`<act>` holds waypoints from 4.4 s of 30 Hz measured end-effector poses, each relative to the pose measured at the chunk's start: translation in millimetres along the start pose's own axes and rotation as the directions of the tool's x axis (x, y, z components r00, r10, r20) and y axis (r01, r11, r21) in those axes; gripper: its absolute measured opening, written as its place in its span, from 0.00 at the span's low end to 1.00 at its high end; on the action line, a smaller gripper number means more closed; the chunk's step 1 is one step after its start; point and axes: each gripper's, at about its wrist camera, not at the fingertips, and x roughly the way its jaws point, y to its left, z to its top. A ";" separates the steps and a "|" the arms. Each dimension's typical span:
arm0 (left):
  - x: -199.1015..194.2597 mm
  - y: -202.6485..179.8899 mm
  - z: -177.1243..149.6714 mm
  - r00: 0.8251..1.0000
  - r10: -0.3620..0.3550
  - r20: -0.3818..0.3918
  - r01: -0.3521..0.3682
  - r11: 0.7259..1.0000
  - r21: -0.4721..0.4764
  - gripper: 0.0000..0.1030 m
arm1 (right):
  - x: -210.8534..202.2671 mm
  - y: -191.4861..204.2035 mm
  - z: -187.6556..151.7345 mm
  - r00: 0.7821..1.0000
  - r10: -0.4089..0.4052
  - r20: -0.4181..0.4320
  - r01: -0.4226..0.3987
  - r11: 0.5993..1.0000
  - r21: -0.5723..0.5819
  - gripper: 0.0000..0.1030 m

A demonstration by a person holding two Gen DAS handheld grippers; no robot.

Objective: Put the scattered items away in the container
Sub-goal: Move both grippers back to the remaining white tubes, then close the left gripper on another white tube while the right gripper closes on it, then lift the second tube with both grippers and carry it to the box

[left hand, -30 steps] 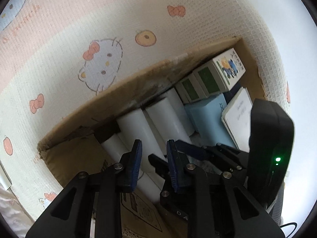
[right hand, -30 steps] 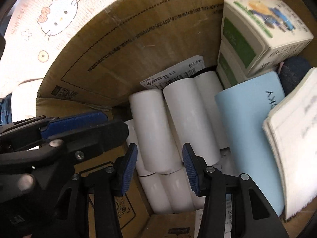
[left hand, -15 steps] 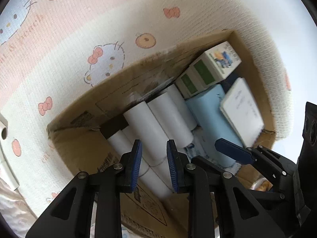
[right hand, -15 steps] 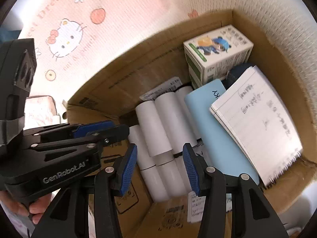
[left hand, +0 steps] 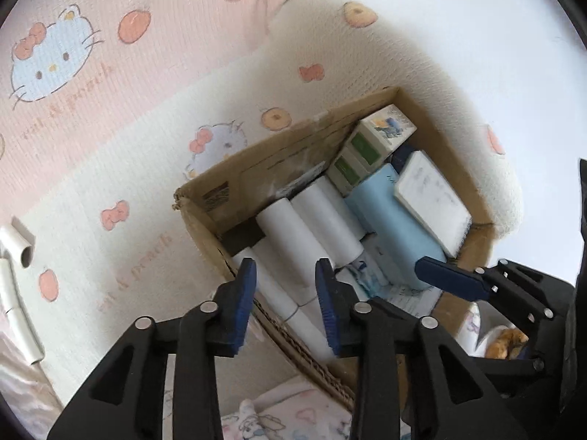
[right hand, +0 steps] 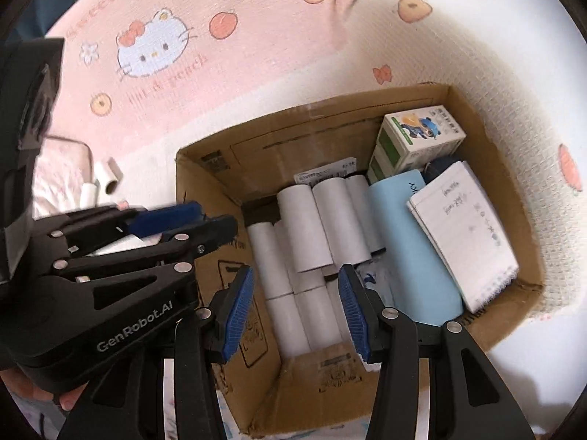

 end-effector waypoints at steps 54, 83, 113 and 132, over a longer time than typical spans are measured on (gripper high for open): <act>-61.3 444.5 -206.5 0.962 0.270 0.040 -0.158 0.670 -0.725 0.53 | 137.3 348.8 38.8 0.953 0.290 0.082 -0.223 0.862 -0.456 0.60; -48.1 426.5 -171.0 0.987 0.120 0.110 0.001 0.674 -0.738 0.56 | 232.0 364.0 42.8 0.915 0.366 -0.168 -0.400 0.869 -0.290 0.60; 37.4 335.6 -157.5 0.985 -0.152 0.080 0.168 0.755 -0.633 0.12 | 239.9 285.0 8.4 0.928 0.244 -0.283 -0.304 0.933 -0.192 0.40; 77.2 250.9 -151.3 0.967 -0.253 0.020 0.215 0.775 -0.594 0.27 | 217.4 179.2 -56.0 0.936 0.180 -0.303 -0.192 0.981 -0.010 0.40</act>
